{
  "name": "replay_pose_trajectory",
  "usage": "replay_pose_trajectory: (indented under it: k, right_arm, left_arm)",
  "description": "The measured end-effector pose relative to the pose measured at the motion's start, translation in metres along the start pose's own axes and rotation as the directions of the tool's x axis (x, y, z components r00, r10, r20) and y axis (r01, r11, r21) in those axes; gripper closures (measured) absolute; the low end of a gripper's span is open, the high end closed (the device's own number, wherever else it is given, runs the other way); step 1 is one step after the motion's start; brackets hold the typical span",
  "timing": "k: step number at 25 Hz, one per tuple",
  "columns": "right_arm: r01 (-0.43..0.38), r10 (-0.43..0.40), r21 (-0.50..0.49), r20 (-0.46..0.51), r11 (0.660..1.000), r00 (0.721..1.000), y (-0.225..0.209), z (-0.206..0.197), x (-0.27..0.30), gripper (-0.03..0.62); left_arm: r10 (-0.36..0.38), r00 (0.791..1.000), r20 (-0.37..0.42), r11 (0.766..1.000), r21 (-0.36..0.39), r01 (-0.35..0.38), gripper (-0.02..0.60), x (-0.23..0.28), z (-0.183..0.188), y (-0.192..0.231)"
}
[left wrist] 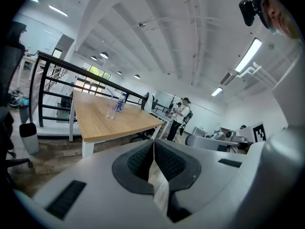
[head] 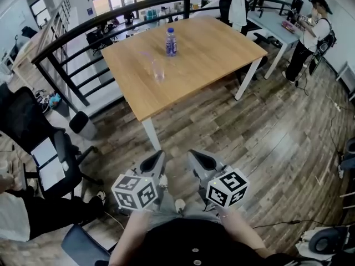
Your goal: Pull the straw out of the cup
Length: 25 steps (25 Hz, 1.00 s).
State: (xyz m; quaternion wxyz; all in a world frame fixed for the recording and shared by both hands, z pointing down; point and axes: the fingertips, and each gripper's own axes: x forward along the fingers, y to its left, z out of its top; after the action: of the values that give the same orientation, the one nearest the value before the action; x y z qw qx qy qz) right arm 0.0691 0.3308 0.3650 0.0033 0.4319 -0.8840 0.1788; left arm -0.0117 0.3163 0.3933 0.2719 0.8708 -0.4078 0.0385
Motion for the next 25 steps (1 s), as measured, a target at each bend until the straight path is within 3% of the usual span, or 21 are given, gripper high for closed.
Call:
replay_pose_trajectory:
  k: [7,15,25]
  right_arm:
    - [-0.008,0.008,-0.024,-0.014,1.0,1.0,-0.028,0.007,0.049,0.595]
    - [-0.016,0.015,-0.043,-0.019,0.999,1.0,-0.062,0.042,0.138,0.595]
    - [0.022,-0.023,-0.061,-0.008,0.998,1.0,-0.099,0.073,0.232,0.595]
  left_arm:
    - [-0.021,1.0,0.004,1.0,-0.018,0.021,0.56,0.035,0.014,0.038]
    - [-0.067,0.997,0.037,0.997,-0.024,0.068,0.56,0.093,0.071,0.093]
    - [-0.104,0.995,0.008,0.995,-0.01,0.104,0.56,0.154,0.128,0.165]
